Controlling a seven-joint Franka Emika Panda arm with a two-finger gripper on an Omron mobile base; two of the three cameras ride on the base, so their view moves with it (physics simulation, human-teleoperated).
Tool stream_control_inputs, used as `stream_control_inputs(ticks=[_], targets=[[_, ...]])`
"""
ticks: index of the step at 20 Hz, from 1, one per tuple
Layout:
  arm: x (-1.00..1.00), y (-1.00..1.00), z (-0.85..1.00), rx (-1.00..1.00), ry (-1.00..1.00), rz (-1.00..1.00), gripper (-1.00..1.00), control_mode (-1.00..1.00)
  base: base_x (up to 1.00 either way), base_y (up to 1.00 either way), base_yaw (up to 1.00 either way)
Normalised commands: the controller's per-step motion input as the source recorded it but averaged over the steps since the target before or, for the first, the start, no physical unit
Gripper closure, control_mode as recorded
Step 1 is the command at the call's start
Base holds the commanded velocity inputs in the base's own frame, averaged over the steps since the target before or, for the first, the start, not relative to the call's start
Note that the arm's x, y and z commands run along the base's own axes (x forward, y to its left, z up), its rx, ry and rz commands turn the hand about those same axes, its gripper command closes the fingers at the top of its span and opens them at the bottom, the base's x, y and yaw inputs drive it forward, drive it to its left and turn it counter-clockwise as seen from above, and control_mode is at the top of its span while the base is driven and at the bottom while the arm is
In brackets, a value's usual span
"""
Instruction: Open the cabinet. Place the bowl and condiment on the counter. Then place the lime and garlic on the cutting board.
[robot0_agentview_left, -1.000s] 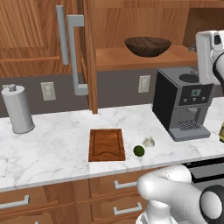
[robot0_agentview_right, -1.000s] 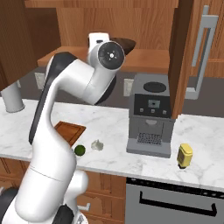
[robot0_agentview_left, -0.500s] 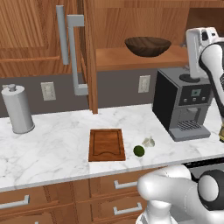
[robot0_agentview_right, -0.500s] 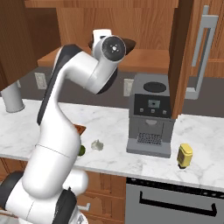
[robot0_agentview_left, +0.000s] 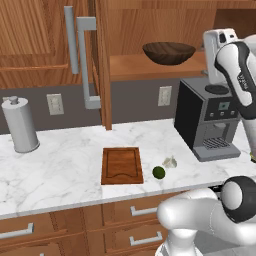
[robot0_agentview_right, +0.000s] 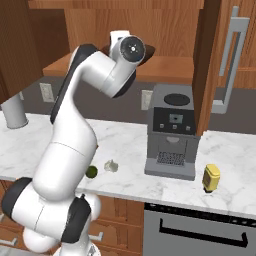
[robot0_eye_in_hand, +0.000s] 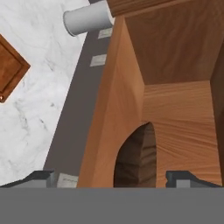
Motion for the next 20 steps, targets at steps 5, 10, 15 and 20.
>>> stream_control_inputs(ticks=[5, 10, 15, 20], targets=[[0.42, 0.0, 0.0, -0.01, 0.01, 0.0, -1.0, -1.0, 0.0, 0.0, 0.0], [0.35, 0.0, 0.0, -0.02, 0.0, 0.0, -1.0, -1.0, 0.0, 0.0, 0.0], [0.28, 0.0, 0.0, -0.02, 0.0, 0.0, -1.0, -1.0, 0.0, 0.0, 0.0], [0.24, 0.0, 0.0, -0.02, 0.0, 0.0, -1.0, -1.0, 0.0, 0.0, 0.0]])
